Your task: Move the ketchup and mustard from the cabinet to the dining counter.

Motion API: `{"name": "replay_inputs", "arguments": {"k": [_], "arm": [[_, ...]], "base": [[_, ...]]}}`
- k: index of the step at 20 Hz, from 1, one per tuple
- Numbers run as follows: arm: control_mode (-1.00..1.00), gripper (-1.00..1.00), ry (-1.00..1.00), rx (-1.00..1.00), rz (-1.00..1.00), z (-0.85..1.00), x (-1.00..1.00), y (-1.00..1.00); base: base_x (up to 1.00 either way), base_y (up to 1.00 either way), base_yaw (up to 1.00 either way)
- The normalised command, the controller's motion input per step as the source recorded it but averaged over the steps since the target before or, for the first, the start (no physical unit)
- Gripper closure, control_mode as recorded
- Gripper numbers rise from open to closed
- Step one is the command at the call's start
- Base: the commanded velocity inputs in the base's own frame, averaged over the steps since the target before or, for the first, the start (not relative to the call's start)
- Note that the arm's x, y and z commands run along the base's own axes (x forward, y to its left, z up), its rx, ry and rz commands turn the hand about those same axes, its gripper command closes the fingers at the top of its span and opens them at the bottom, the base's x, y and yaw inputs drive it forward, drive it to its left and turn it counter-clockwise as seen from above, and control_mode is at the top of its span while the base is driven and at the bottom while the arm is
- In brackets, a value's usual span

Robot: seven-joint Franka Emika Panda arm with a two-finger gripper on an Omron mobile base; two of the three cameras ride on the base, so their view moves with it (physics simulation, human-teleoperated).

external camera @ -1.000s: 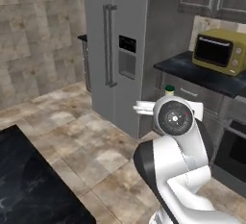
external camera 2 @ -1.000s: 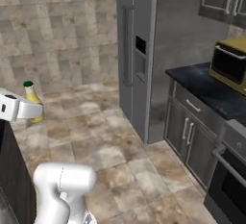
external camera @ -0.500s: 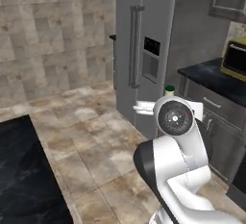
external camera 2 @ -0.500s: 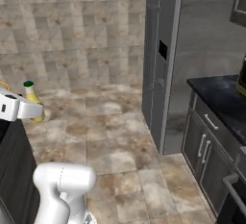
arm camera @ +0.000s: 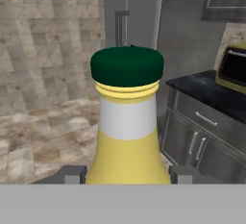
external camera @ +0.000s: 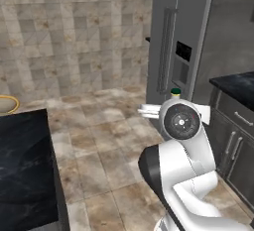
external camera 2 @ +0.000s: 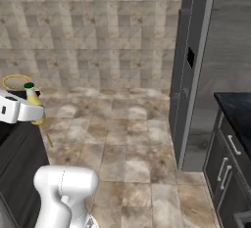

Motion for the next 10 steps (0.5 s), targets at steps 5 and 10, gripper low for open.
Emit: {"name": "replay_inputs", "arguments": {"k": [5, 10], "arm": [[1.0, 1.0, 0.0, 0.0, 0.0, 0.0, 0.0, 0.0], [1.0, 1.0, 0.0, 0.0, 0.0, 0.0, 0.0, 0.0]], "base": [[0.57, -0.28, 0.41], [0.67, -0.2, 0.43]]}}
